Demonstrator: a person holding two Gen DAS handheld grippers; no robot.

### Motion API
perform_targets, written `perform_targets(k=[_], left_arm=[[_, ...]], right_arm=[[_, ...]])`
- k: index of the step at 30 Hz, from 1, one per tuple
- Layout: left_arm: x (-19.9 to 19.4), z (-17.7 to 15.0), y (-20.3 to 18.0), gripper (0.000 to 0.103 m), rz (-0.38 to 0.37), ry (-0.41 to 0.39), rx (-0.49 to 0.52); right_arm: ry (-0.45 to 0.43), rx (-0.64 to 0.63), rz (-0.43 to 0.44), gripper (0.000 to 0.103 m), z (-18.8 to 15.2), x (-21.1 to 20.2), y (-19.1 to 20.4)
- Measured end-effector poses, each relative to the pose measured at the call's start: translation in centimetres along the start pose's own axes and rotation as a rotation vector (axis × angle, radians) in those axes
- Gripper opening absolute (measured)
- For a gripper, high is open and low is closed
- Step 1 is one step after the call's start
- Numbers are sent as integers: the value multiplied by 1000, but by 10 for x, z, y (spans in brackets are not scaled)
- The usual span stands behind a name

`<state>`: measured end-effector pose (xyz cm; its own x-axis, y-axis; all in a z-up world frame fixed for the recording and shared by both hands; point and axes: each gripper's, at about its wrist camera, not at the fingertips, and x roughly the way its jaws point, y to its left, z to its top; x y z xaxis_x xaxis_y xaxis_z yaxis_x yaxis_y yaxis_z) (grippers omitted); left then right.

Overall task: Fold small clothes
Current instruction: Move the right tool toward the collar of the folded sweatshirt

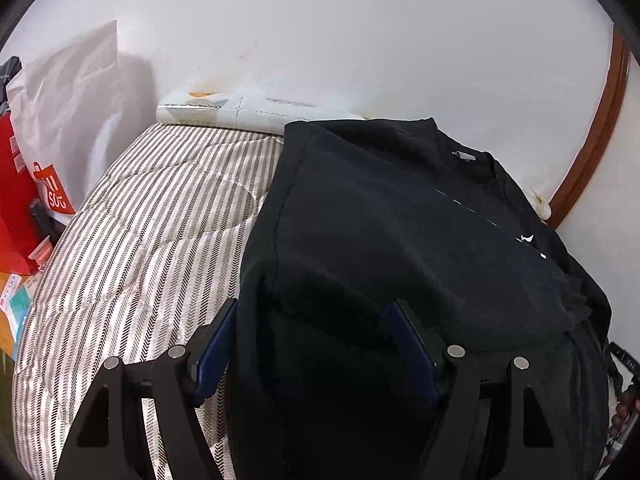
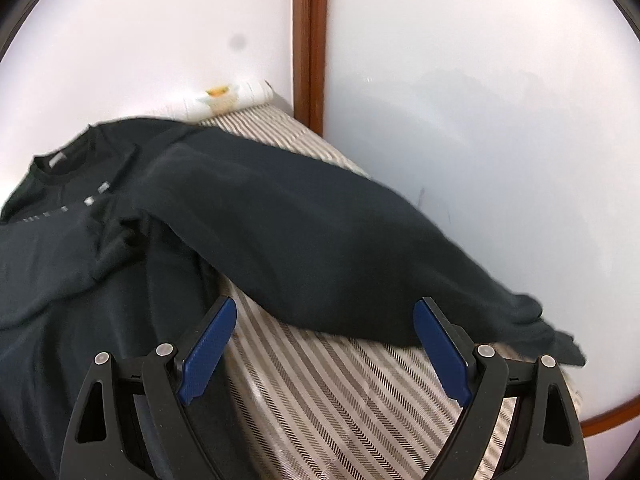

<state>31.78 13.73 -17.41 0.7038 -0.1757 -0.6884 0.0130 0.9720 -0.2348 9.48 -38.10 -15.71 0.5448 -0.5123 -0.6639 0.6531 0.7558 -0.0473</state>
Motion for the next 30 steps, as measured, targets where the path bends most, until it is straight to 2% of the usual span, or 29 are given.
perform_targets(k=[6, 13, 17, 20, 22, 27, 30], left_arm=[[-1, 0, -1, 73, -2, -1, 5], [2, -3, 0, 73, 4, 9, 8], [0, -6, -6, 73, 3, 13, 38], [-6, -7, -10, 73, -6, 4, 47], [-7, -7, -16, 73, 16, 12, 65], [-21, -12, -29, 73, 22, 57, 84], [-40, -24, -31, 73, 8, 80, 86]], right_arm=[[-55, 20, 14, 89, 11, -32, -12], [-52, -52, -32, 89, -11, -46, -23], [-52, -88, -1, 89, -22, -49, -32], [-31, -103, 21, 89, -27, -40, -40], [-8, -99, 42, 89, -28, -27, -45], [80, -99, -2, 89, -29, 15, -55], [91, -59, -2, 87, -24, 32, -63]])
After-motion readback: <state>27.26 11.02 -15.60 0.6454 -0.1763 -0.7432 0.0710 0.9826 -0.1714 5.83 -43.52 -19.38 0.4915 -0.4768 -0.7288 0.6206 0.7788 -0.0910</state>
